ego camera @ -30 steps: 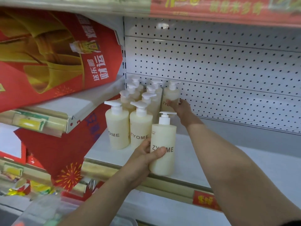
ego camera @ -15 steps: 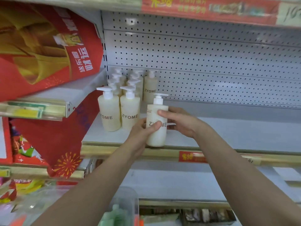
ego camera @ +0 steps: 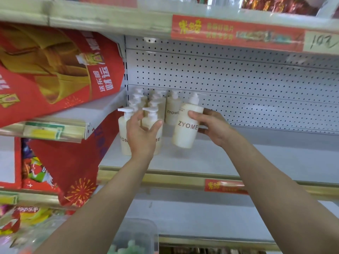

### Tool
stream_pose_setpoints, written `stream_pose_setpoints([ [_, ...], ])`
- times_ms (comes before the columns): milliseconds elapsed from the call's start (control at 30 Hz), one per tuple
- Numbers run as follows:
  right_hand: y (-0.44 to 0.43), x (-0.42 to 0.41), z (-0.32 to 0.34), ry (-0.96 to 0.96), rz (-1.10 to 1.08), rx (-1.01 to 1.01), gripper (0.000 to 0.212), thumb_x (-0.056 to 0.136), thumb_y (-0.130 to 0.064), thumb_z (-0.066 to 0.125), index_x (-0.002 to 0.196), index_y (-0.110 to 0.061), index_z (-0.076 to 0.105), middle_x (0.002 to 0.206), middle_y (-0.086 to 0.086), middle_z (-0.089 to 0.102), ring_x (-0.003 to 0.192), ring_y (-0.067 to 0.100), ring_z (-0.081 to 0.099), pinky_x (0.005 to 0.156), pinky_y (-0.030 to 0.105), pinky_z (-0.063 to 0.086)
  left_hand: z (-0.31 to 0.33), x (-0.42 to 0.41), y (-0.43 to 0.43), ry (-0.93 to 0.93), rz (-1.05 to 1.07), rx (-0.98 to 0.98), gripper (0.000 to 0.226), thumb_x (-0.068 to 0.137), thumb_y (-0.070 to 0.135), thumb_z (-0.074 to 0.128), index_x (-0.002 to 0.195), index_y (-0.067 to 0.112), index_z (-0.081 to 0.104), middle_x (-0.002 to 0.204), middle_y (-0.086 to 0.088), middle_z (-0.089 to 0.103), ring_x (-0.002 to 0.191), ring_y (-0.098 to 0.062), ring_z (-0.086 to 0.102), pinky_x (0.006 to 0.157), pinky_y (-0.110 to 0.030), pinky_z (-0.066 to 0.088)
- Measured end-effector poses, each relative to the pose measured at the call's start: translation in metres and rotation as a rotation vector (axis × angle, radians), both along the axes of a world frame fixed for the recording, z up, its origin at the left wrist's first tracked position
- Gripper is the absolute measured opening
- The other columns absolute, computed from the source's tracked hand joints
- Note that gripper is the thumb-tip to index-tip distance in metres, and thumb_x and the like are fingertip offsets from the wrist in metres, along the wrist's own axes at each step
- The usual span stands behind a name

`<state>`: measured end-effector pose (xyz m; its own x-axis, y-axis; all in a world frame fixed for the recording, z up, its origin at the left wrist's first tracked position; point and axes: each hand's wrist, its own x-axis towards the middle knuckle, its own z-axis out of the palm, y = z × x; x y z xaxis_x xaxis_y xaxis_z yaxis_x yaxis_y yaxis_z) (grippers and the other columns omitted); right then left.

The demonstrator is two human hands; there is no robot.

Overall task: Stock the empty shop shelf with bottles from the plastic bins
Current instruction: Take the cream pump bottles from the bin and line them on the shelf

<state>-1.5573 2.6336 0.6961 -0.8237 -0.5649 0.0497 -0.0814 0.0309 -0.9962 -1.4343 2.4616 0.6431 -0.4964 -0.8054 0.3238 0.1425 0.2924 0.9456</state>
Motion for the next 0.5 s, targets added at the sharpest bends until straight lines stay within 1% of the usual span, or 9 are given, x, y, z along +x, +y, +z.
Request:
stream_pose_setpoints([
  [67, -0.001, -0.013, 0.001, -0.015, -0.039, -0.026, 0.044, 0.077, -0.028, 0.082, 0.117, -0.014, 0.070, 0.110, 0.003, 0.076, 0.106, 0.022, 0.070, 0.087, 0.036, 0.055, -0.008, -0.004, -0.004, -0.063, 0.008, -0.057, 0.069, 0.080, 0.037, 0.081, 0.141, 0.026, 0.052, 0.127, 0.007, 0.052, 0.109, -0.024, 0.061, 0.101, -0.041, 0.047],
  [133, -0.003, -0.027, -0.001, -0.036, -0.087, -0.046, 0.042, 0.076, -0.026, 0.084, 0.114, -0.013, 0.072, 0.107, 0.003, 0.077, 0.104, 0.022, 0.071, 0.082, 0.032, 0.055, -0.014, -0.009, -0.005, -0.105, 0.013, -0.113, 0.072, 0.080, 0.038, 0.080, 0.144, 0.026, 0.049, 0.134, 0.004, 0.052, 0.111, -0.030, 0.062, 0.102, -0.043, 0.046],
  [233, -0.008, -0.051, -0.010, -0.064, -0.153, -0.061, 0.042, 0.075, -0.022, 0.086, 0.113, -0.012, 0.072, 0.102, 0.000, 0.078, 0.099, 0.020, 0.072, 0.079, 0.031, 0.056, -0.018, -0.013, -0.005, -0.139, 0.048, -0.219, 0.066, 0.081, 0.043, 0.078, 0.140, 0.028, 0.053, 0.140, 0.007, 0.055, 0.111, -0.029, 0.063, 0.101, -0.044, 0.046],
  [300, -0.012, -0.069, -0.019, -0.064, -0.181, -0.057, 0.043, 0.075, -0.018, 0.086, 0.115, -0.012, 0.071, 0.101, -0.002, 0.078, 0.098, 0.018, 0.072, 0.087, 0.035, 0.058, -0.020, -0.015, -0.008, -0.153, 0.076, -0.263, 0.061, 0.081, 0.045, 0.077, 0.137, 0.029, 0.056, 0.136, 0.009, 0.058, 0.110, -0.025, 0.063, 0.099, -0.042, 0.047],
  [367, -0.017, -0.085, -0.029, -0.068, -0.199, -0.043, 0.051, 0.077, -0.015, 0.085, 0.123, -0.012, 0.065, 0.112, 0.002, 0.074, 0.103, 0.019, 0.070, 0.095, 0.039, 0.056, -0.022, -0.016, -0.012, -0.151, 0.097, -0.270, 0.056, 0.082, 0.045, 0.076, 0.133, 0.029, 0.060, 0.134, 0.011, 0.060, 0.114, -0.018, 0.061, 0.099, -0.033, 0.046],
  [433, -0.022, -0.101, -0.039, -0.070, -0.227, -0.026, 0.061, 0.077, -0.013, 0.085, 0.131, -0.012, 0.058, 0.123, 0.006, 0.068, 0.111, 0.023, 0.067, 0.098, 0.041, 0.054, -0.025, -0.016, -0.015, -0.135, 0.113, -0.261, 0.052, 0.082, 0.045, 0.076, 0.129, 0.027, 0.063, 0.132, 0.014, 0.060, 0.118, -0.009, 0.057, 0.096, -0.025, 0.042],
  [500, -0.029, -0.115, -0.050, -0.034, -0.245, 0.005, 0.065, 0.077, -0.010, 0.085, 0.134, -0.010, 0.054, 0.130, 0.010, 0.064, 0.116, 0.026, 0.063, 0.101, 0.043, 0.052, -0.027, -0.017, -0.016, -0.122, 0.124, -0.268, 0.049, 0.082, 0.045, 0.076, 0.126, 0.028, 0.063, 0.131, 0.016, 0.060, 0.117, -0.006, 0.056, 0.096, -0.027, 0.045],
])
